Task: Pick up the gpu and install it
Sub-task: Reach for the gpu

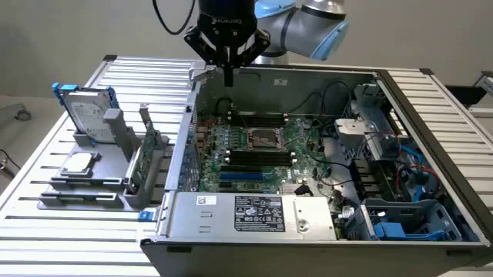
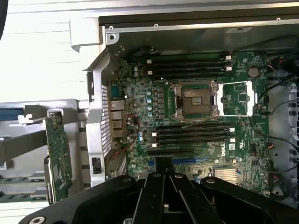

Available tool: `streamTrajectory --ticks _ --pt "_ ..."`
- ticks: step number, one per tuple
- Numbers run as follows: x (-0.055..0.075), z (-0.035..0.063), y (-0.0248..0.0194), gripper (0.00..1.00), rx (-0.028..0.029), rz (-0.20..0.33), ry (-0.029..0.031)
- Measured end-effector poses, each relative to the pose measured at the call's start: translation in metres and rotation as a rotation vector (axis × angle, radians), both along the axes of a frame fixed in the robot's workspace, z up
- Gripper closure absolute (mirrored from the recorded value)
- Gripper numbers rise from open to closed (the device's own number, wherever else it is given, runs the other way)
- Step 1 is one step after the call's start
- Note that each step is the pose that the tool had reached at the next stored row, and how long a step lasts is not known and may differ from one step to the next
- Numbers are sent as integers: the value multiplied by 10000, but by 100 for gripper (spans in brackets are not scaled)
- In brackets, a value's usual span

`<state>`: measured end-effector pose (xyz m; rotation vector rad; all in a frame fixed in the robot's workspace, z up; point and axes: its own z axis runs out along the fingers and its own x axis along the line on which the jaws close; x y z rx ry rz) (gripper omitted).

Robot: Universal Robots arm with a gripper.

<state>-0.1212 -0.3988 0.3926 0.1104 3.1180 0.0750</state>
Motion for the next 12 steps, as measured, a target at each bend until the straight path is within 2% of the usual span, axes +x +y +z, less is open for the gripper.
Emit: streamTrajectory --ticks 12 --pt "0 0 0 89 0 0 0"
